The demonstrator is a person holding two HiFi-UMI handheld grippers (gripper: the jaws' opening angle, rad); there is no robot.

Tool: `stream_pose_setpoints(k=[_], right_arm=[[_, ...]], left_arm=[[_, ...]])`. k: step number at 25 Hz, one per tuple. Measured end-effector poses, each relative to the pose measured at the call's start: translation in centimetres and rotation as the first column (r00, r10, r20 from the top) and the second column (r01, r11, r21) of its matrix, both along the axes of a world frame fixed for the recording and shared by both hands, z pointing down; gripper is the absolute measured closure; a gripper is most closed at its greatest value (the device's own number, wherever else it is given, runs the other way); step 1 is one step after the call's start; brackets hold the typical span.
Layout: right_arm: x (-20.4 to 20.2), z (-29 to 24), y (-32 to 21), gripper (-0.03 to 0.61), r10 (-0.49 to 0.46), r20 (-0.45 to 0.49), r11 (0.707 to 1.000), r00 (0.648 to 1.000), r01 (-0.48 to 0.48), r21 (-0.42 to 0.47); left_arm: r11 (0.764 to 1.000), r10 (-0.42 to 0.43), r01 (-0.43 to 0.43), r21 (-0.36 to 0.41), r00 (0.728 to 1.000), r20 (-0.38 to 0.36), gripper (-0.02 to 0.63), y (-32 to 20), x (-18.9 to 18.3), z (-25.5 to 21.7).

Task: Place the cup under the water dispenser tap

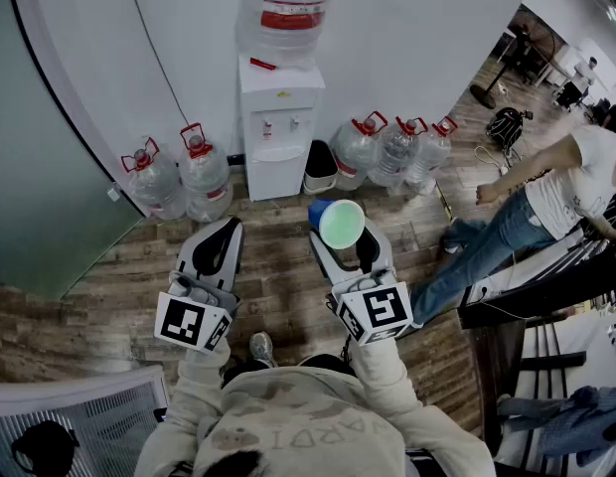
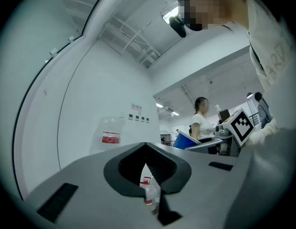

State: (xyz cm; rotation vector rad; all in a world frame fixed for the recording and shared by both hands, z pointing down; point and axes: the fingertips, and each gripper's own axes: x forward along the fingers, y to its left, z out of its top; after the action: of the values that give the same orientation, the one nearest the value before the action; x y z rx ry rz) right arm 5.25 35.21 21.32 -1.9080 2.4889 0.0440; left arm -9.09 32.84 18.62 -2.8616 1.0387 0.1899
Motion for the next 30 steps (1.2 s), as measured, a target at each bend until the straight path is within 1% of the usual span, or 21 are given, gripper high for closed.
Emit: stream_pose_setpoints(k=[7, 11, 16, 22, 26, 30], right_arm=[[-0.7, 0.0, -1.2, 0.284, 0.005, -0.011, 1.0, 1.0, -0.005, 0.003], [-0.9, 0.2, -2.3, 0.284, 0.017, 0.004, 1.0, 1.0, -0.017, 0.0], [-1.5, 0.3, -4.1, 0.284, 0.035, -0.002, 0.999, 0.999, -0.035, 0.012], [-2.6, 0.3, -5.6, 0.284, 0.063, 0.016, 0.998, 0.998, -0.063, 0.031], [-2.7, 0.6, -6.6, 0.284, 0.07, 0.015, 0.997, 0.997, -0.071, 0.024], [-1.9, 0.9, -7.9, 0.284, 0.076, 0.021, 0.997, 0.997, -0.077, 0.021]], left_arm=[[1.0, 0.01, -0.01, 0.002, 1.0, -0.004, 0.609, -1.4, -0.5, 0.1], [1.0, 0.021, -0.021, 0.004, 1.0, -0.005, 0.608, -2.7, -0.7, 0.0], [0.999, 0.03, -0.03, 0.009, 1.0, -0.006, 0.608, -4.6, -1.7, 0.1], [0.998, 0.055, -0.055, 0.019, 0.998, -0.002, 0.609, -6.6, -2.8, 0.2], [0.997, 0.073, -0.073, 0.025, 0.997, -0.007, 0.609, -7.7, -2.5, 0.2], [0.996, 0.083, -0.083, 0.024, 0.996, -0.009, 0.609, -9.0, -1.7, 0.4]])
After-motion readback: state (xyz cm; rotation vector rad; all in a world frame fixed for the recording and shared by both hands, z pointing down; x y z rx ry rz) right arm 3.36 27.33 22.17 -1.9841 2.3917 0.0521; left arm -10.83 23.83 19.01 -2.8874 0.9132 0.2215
